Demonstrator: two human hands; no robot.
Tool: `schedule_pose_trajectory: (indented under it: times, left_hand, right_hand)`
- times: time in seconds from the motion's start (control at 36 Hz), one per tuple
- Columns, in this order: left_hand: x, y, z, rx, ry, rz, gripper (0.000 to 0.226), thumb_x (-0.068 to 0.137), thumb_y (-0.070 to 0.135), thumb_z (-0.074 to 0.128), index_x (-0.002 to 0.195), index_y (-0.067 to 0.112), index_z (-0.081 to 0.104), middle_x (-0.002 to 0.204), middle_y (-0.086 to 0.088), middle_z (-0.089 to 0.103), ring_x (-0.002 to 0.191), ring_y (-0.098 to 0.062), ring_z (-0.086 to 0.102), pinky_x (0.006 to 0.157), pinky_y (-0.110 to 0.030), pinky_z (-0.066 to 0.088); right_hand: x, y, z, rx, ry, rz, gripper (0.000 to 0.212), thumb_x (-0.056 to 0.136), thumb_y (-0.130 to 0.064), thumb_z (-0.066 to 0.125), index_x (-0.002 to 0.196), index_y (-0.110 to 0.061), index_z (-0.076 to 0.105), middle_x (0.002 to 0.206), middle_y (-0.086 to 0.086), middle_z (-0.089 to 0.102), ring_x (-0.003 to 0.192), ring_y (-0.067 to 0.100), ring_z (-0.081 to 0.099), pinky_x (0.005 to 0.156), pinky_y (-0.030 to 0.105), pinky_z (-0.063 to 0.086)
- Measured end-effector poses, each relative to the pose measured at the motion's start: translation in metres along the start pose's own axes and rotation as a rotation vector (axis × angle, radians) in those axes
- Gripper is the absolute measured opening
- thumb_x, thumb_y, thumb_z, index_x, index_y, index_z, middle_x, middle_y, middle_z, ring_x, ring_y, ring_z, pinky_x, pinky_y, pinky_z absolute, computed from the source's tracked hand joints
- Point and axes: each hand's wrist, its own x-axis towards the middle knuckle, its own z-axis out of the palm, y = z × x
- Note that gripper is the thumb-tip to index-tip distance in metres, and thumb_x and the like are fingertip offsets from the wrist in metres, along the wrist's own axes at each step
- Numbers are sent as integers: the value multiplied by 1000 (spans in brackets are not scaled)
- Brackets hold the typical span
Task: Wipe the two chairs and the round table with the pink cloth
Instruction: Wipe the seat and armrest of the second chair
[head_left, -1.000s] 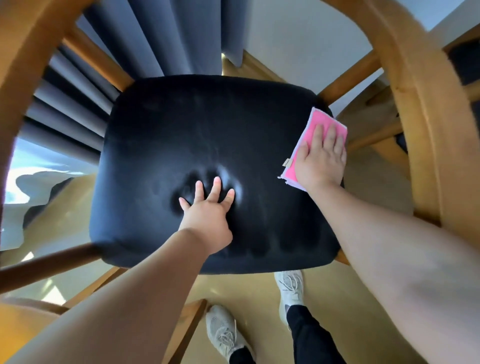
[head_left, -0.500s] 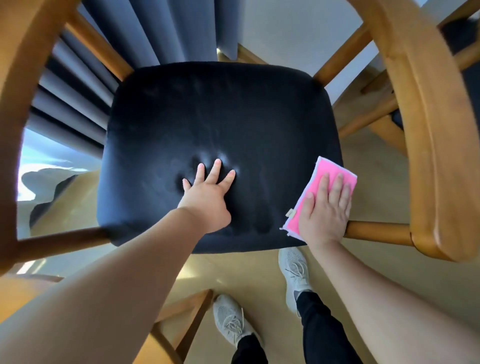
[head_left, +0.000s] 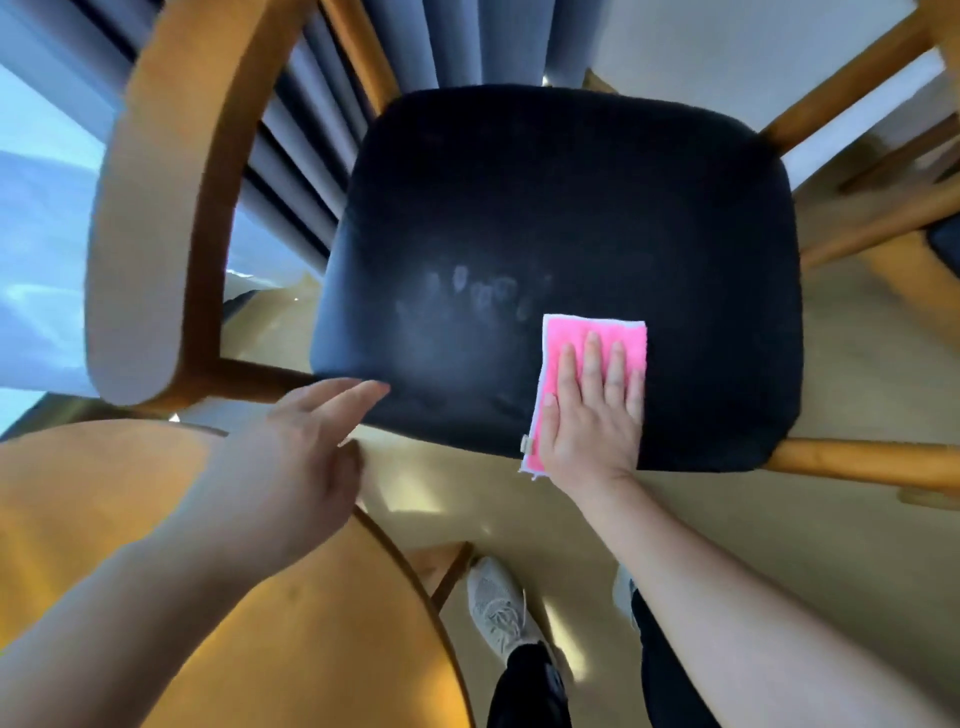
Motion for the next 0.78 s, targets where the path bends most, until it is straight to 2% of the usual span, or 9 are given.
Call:
schedule_pose_trajectory:
  times: [0.14, 0.22, 0.31, 0.42, 0.5, 0.56, 0.67, 0.78]
  left_hand:
    - [-27, -10, -5, -14, 51, -41, 54, 76, 12, 38, 126, 11, 59, 119, -7, 65, 94, -28, 67, 70, -30, 52]
    - [-38, -21, -3, -6, 79, -90, 58, 71, 6, 43, 126, 13, 60, 120, -4, 64, 98, -25, 66, 76, -24, 45]
    - [-47, -28, -4, -23, 79, -144, 60, 69, 5, 43, 126, 15, 60, 118, 0, 64, 95, -21, 65, 73, -18, 42]
    - [-52, -28, -4, -51, 105, -190, 60, 67, -8, 52, 122, 14, 62, 110, 0, 66, 93, -18, 64, 73, -4, 30]
    - [-51, -30, -2, -74, 133, -209, 60, 67, -1, 46, 123, 16, 61, 111, 2, 66, 94, -15, 63, 73, -4, 29]
    - [-48, -30, -2, -77, 153, -208, 60, 67, 2, 44, 122, 16, 61, 112, 3, 65, 93, -13, 61, 74, -4, 30]
    - [-38, -26, -4, -83, 181, -213, 57, 68, -2, 48, 121, 13, 62, 111, -3, 66, 93, -22, 66, 74, -18, 39]
    - [-29, -25, -2, -84, 180, -223, 56, 71, -5, 52, 124, 13, 61, 114, -2, 66, 98, -22, 64, 72, -10, 34]
  right_hand:
    - [9, -61, 3, -25, -43, -200, 62, 100, -40, 15, 155, -11, 13, 162, 15, 14, 149, 37, 7, 121, 54, 5]
    - [17, -87, 4, -65, -56, -311, 64, 99, -40, 15, 155, -10, 12, 162, 16, 11, 149, 39, 5, 120, 55, 3]
    - [25, -111, 6, -98, -67, -425, 64, 99, -39, 12, 155, -9, 13, 162, 17, 12, 148, 42, 6, 120, 57, 2]
    - [42, -145, 4, -174, -134, -616, 65, 100, -40, 14, 155, -12, -7, 163, 15, -9, 147, 42, -12, 118, 57, -7]
    - [59, -159, -2, -204, -137, -645, 70, 101, -45, 24, 155, -14, -7, 163, 13, -10, 148, 40, -14, 118, 55, -5]
    - [70, -162, -4, -188, -101, -642, 63, 103, -45, 14, 157, -17, -1, 164, 11, -5, 149, 36, -11, 119, 53, -3]
    - [75, -160, -8, -168, -125, -652, 60, 102, -45, 7, 157, -19, 3, 164, 9, -2, 150, 34, -9, 120, 51, -4]
    - [83, -148, -13, -178, -128, -647, 61, 102, -45, 8, 156, -19, 1, 164, 7, -4, 150, 31, -11, 121, 47, -5]
